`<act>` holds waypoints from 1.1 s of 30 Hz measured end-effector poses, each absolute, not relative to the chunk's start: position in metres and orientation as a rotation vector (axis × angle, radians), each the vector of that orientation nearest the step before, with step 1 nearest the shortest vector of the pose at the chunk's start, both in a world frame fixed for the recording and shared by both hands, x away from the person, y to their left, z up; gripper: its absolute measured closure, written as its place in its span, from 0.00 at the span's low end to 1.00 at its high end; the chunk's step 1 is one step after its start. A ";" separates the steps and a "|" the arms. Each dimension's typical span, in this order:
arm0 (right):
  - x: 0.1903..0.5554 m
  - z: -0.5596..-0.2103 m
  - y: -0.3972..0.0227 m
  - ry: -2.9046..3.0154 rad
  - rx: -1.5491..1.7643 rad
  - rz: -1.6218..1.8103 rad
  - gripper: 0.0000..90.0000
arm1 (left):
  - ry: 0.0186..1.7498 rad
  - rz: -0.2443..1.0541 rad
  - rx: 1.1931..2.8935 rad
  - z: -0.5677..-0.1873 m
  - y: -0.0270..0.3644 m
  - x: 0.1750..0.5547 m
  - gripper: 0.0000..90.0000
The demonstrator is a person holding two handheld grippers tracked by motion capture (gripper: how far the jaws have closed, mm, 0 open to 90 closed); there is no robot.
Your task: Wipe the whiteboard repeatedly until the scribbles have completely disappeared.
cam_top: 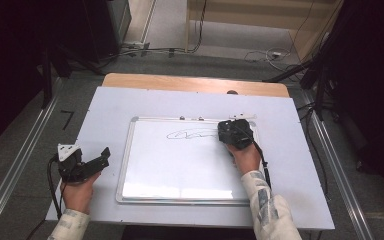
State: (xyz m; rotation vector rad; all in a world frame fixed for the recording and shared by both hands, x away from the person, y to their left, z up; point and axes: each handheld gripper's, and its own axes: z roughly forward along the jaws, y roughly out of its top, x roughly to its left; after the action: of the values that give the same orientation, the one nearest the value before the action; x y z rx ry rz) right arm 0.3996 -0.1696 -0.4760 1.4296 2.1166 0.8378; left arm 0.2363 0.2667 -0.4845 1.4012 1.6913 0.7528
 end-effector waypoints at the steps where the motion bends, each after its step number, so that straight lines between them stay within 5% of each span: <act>1: 0.400 -0.476 -0.169 2.117 1.433 0.835 0.43 | 1.691 0.753 1.399 -0.485 0.267 0.236 0.07; 33: 0.403 -0.481 -0.171 2.120 1.468 0.818 0.43 | 1.689 0.751 1.401 -0.484 0.266 0.236 0.07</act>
State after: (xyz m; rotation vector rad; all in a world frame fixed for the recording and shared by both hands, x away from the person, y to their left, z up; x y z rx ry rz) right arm 0.4032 -0.1707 -0.4811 1.4679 2.1199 0.8184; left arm 0.2361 0.2662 -0.4843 1.4010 1.6887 0.7507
